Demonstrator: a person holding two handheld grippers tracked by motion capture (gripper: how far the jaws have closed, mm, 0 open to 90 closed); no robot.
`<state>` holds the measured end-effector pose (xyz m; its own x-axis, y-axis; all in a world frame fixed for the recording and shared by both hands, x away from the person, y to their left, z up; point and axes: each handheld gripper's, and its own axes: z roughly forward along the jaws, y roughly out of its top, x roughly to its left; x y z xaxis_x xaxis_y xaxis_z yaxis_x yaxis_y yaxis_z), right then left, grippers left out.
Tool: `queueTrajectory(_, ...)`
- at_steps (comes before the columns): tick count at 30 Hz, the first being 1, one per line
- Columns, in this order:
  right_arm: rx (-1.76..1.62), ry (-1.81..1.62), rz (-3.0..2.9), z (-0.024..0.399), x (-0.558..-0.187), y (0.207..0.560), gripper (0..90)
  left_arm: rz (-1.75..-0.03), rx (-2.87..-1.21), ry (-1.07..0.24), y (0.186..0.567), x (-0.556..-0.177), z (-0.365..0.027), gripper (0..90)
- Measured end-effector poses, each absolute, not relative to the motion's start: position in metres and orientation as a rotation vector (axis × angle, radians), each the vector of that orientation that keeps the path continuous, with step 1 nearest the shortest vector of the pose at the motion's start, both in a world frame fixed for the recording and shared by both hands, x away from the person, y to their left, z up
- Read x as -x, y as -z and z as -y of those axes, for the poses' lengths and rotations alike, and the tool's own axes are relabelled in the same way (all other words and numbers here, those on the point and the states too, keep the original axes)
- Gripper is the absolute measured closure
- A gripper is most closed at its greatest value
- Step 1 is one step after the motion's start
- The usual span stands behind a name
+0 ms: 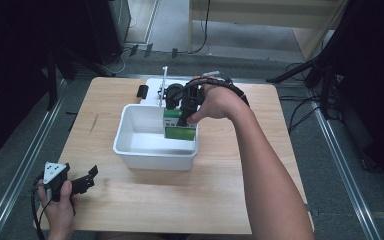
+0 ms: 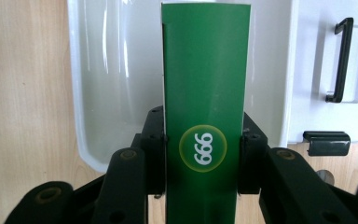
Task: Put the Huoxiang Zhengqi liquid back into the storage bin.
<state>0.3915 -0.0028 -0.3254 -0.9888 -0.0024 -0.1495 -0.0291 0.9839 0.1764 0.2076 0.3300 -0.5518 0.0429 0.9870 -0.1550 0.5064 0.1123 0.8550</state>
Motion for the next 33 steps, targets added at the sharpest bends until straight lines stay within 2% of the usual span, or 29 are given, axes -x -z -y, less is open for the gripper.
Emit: queueTrajectory(33, 0.066, -0.204, -3.020, -0.004, -0.400, 0.380, 64.3, -1.576, -1.502, -0.744, 0.552, -0.208, -0.330, 0.6)
